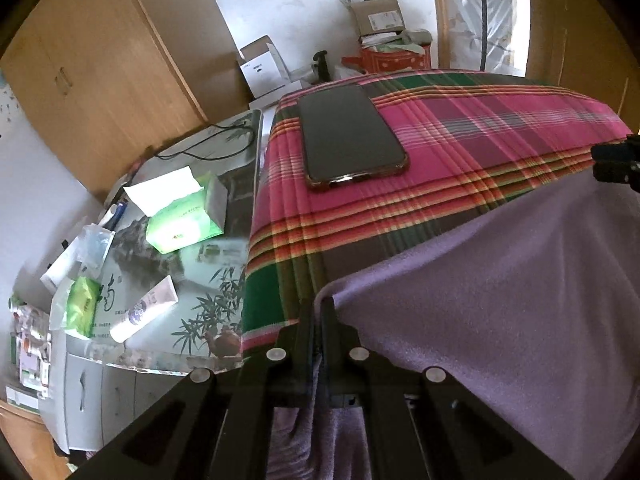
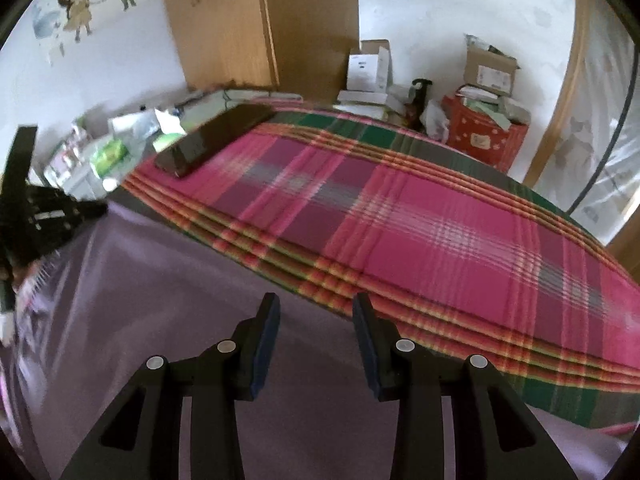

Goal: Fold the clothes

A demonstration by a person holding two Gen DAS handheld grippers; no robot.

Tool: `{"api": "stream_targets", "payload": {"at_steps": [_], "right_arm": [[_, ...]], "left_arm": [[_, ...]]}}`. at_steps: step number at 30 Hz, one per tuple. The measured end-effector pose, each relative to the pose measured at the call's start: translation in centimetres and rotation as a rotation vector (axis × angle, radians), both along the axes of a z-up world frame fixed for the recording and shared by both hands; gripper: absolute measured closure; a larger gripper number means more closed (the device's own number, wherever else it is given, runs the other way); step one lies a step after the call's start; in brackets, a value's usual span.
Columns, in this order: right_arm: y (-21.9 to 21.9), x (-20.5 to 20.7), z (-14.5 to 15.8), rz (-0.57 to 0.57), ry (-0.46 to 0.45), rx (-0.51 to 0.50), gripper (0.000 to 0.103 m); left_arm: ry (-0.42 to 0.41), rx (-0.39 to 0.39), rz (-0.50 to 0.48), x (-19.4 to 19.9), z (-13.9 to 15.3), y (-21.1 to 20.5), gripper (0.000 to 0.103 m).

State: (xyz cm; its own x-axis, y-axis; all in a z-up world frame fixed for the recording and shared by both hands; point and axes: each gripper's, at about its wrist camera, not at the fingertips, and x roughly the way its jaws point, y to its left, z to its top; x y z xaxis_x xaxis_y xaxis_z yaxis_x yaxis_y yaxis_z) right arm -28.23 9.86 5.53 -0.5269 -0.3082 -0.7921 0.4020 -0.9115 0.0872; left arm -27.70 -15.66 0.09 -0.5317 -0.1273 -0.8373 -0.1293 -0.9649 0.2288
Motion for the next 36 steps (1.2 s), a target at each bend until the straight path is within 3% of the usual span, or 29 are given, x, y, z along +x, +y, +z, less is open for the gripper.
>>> {"api": "stream_targets", "payload": {"at_steps": [8,20,24,27,29,30,31,36], "right_arm": [[-1.7,-1.6,-1.6,0.029,-0.052,0.033,0.064],[-3.3,0.4,-1.6,0.143,-0.006,0.124,0.065],[-2.9,0.3,-1.6,0.139,-0.031,0.099,0.065],[-3.1,0.2,-1.6,0.146,-0.041,0.103,0.068],[-3.5,0.4,-1.5,0.169,-0.039,0.108,0.084],[-3.9,0.6,-1.5,0.177,-0.020,0.130,0.096],[-4.4,0.9,-1.5,0.185,0.002,0.157,0.100],[-5.1,0.8,-1.0,0.121,0.128,0.233,0.101]], "left_arm": [[0.007,0.051,0.018,0.1,0.1,-0.7,0.099],[0.016,0.076,0.024,0.2,0.1,-0.9,0.099],[0.017,0.077,0.029,0.3,0.1,-0.9,0.099],[0.018,0.078,0.032,0.3,0.1,-0.8,0.099],[0.017,0.082,0.036,0.4,0.1,-0.8,0.099],[0.016,0.083,0.037,0.4,0.1,-0.7,0.099],[0.016,0.085,0.037,0.4,0.1,-0.7,0.099],[0.015,0.090,0.036,0.4,0.1,-0.8,0.099]]}}
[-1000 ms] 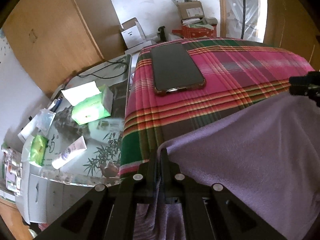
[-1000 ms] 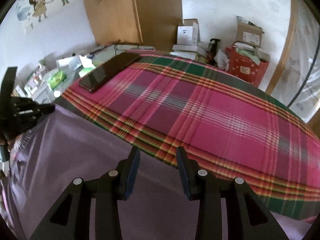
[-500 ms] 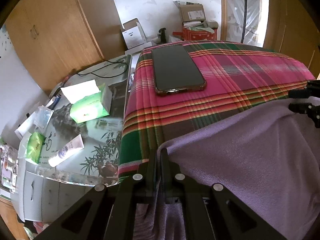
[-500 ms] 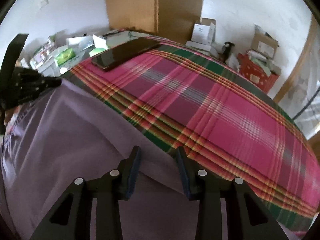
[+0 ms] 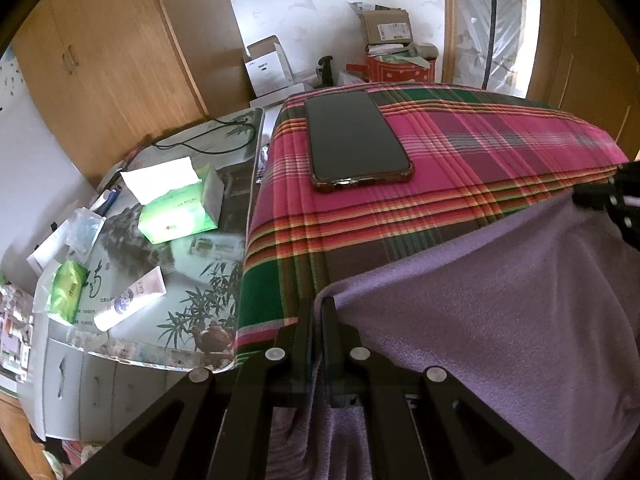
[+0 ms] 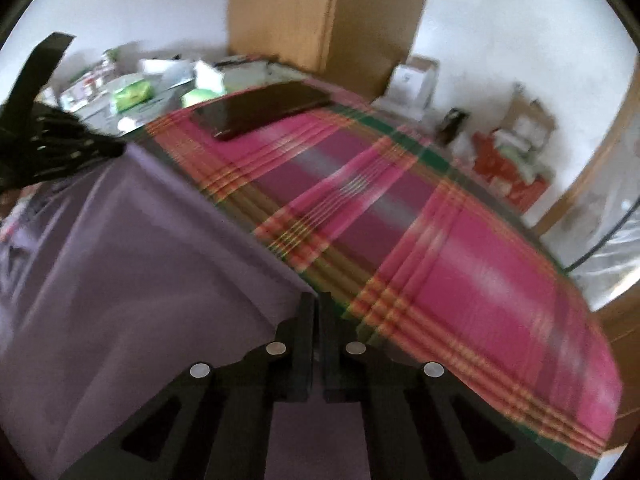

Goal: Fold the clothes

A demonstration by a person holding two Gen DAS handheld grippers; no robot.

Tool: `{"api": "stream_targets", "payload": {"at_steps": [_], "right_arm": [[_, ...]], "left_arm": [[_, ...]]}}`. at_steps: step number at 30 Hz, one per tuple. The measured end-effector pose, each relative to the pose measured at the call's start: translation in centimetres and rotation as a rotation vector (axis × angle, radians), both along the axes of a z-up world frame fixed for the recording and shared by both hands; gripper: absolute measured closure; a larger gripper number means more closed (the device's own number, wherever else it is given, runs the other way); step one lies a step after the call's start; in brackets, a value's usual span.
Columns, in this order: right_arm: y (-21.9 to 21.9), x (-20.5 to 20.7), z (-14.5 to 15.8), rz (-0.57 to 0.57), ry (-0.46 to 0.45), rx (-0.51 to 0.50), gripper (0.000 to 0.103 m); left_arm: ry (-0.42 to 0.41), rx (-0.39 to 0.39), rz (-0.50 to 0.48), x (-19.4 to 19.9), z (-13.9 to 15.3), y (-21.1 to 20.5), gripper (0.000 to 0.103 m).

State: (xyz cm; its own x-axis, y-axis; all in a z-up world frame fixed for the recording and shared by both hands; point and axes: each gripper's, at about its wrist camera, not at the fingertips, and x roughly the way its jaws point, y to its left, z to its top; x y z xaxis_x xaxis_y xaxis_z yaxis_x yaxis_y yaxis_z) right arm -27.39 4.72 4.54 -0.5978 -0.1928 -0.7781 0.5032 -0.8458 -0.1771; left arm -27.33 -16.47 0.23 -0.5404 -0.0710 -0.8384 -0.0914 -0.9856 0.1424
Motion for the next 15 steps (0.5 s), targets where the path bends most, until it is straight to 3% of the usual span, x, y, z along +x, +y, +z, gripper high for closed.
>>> {"api": "stream_targets", "payload": {"at_steps": [3,5,11,15], "right_arm": [[-0.2,-0.9,0.3,-0.081,0.097,0.059,0.103],[0.2,-1.9,0.1,-0.094,0.032,-0.002,0.103],[1.1,-1.8,0.3,-0.049,-0.050,-0.119,0.100],[0.6,-1.5,-0.2,0.016,-0.122,-0.109,0.082]], "left_arm": [[-0.002,0.005,0.004,0.0,0.1,-0.1,0.099],[-0.002,0.009,0.003,0.0,0.1,-0.2,0.099],[0.004,0.020,0.006,0.0,0.1,-0.4,0.098],[0.003,0.023,0.006,0.0,0.1,-0.5,0.098]]}}
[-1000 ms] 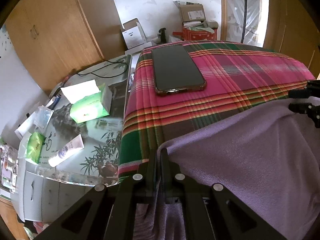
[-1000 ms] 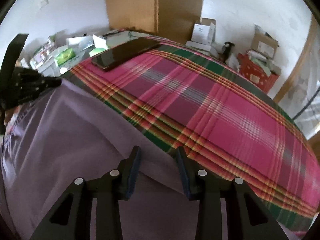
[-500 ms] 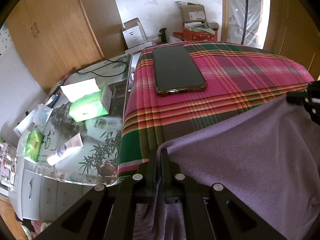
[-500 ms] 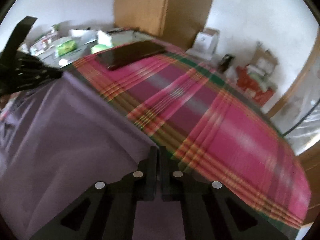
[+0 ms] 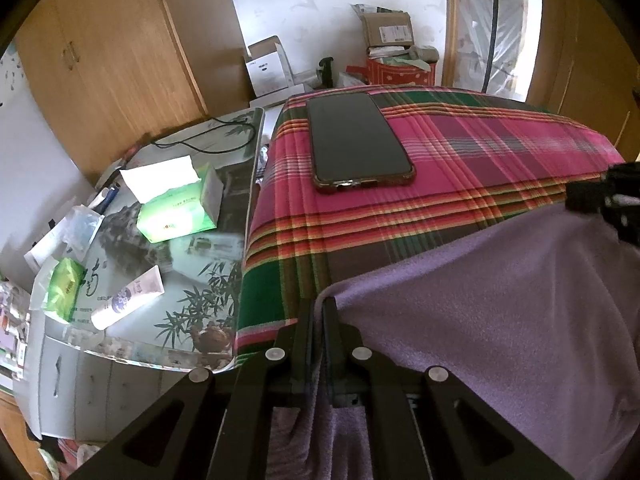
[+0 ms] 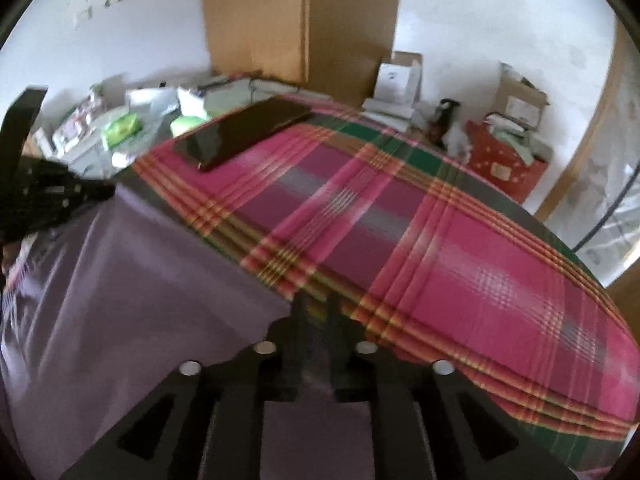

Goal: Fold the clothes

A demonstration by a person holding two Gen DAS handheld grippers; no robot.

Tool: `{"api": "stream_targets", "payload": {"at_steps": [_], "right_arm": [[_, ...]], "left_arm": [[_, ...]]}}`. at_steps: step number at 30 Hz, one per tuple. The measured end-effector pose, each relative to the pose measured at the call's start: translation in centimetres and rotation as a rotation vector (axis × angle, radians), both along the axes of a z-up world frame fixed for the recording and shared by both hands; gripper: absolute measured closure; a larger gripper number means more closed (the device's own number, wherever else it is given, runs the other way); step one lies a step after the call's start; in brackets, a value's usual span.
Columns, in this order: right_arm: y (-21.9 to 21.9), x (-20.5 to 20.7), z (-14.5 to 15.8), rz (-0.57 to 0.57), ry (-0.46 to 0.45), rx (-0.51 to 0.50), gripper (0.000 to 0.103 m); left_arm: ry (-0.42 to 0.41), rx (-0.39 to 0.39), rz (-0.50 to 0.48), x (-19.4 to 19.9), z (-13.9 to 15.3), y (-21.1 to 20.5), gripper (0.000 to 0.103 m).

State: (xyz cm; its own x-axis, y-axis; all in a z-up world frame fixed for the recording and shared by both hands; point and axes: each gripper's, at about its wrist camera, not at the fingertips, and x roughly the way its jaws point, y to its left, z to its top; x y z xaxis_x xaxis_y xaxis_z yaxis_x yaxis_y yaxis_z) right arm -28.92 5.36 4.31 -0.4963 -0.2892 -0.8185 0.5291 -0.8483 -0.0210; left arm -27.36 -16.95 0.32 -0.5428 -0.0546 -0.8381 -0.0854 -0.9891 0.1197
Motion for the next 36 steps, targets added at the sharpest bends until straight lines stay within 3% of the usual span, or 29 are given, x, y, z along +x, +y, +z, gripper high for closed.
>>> {"api": "stream_targets", "payload": {"at_steps": [6,16,22,23,28,32,36], "right_arm": [[0.4,0.4,-0.6,0.006,-0.005,-0.003,0.068],[1.4,0.7,-0.7,0.034,-0.042,-0.062,0.067],[0.7,1.5,-0.6,0.082,-0.018,-0.016,0.067],[0.6,1.6,-0.6,0.087,-0.018,-0.013,0.068],[-0.4,2.3,-0.5,0.134,0.002,0.018,0.093],[-1.7,3.5,-0.4,0.138,0.075,0.115,0.100],[-1.8,4.7,0.6,0.105,0.136,0.120,0.101]], "left_arm": [[-0.005,0.039,0.007,0.0,0.2,-0.5,0.099],[0.068,0.085,0.040,1.4,1.8,-1.0,0.099],[0.073,0.088,0.046,1.6,2.0,-1.2,0.099],[0.069,0.090,0.049,1.6,1.9,-1.2,0.099],[0.050,0.089,0.051,1.5,1.5,-1.2,0.099],[0.040,0.091,0.052,1.5,1.3,-1.2,0.099],[0.044,0.076,0.050,1.7,1.4,-0.9,0.099]]}}
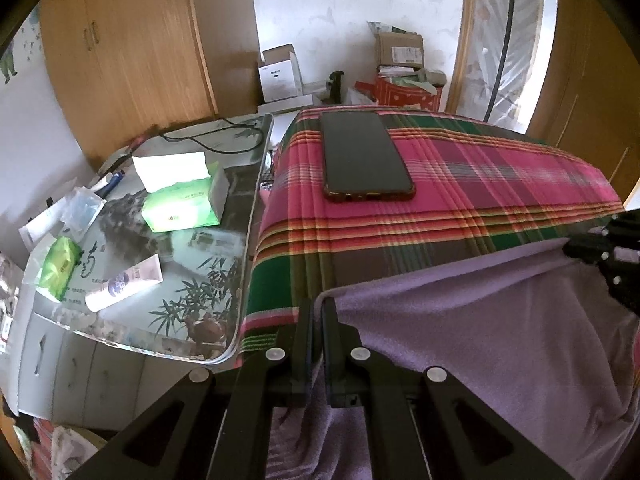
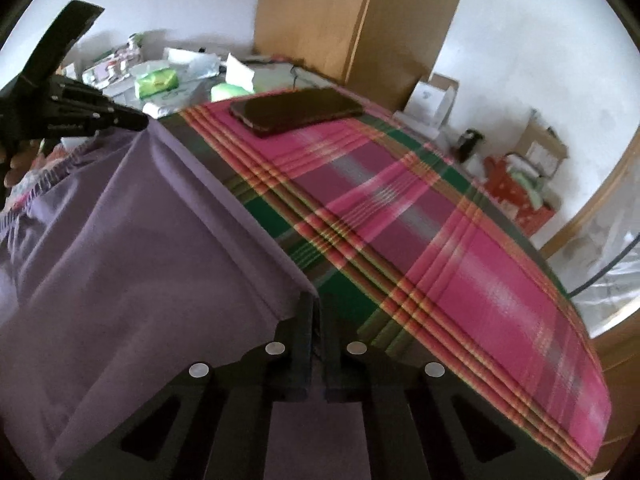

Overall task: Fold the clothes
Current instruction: 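Lift the garment with both grippers, stretching it between them over the bed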

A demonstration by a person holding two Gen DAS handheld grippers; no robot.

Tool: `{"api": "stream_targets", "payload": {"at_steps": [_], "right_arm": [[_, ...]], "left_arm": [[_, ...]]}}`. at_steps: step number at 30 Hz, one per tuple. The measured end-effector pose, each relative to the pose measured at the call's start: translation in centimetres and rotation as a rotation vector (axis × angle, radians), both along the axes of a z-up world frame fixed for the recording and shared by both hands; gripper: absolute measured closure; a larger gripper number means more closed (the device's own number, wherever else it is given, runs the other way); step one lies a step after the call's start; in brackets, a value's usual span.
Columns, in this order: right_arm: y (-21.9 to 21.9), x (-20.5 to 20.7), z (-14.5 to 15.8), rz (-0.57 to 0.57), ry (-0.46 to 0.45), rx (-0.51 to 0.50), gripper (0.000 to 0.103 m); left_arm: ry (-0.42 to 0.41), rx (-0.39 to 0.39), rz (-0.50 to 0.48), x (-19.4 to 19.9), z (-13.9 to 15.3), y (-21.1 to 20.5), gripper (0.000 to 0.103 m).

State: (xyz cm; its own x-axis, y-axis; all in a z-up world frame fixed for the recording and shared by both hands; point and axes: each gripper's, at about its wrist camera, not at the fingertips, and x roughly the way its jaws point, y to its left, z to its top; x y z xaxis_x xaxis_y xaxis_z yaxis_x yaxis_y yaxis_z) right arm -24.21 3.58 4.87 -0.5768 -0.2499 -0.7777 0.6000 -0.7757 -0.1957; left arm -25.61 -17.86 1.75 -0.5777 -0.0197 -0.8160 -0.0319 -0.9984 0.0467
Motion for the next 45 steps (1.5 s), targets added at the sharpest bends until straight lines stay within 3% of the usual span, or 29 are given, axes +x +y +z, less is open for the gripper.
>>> {"api": "stream_targets", "payload": {"at_steps": [10,29,45], "right_arm": [[0.1,4.0,4.0,-0.032,0.105,-0.049,0.101],[-1.3,14.6,9.7,-0.033,0.197,-0.076,0.101],[-3.3,24.2,11.2,-0.003,0.229,-0.062,0.101]], "left_arm": [[0.035,0.014,0.000,2.1,2.3,0.2,0.099],[0.127,0.009,-0.037,9.8,7.9,0.4,0.099],[0.164,-0.003,-0.060,18.3,9.9,0.2,0.099]]}}
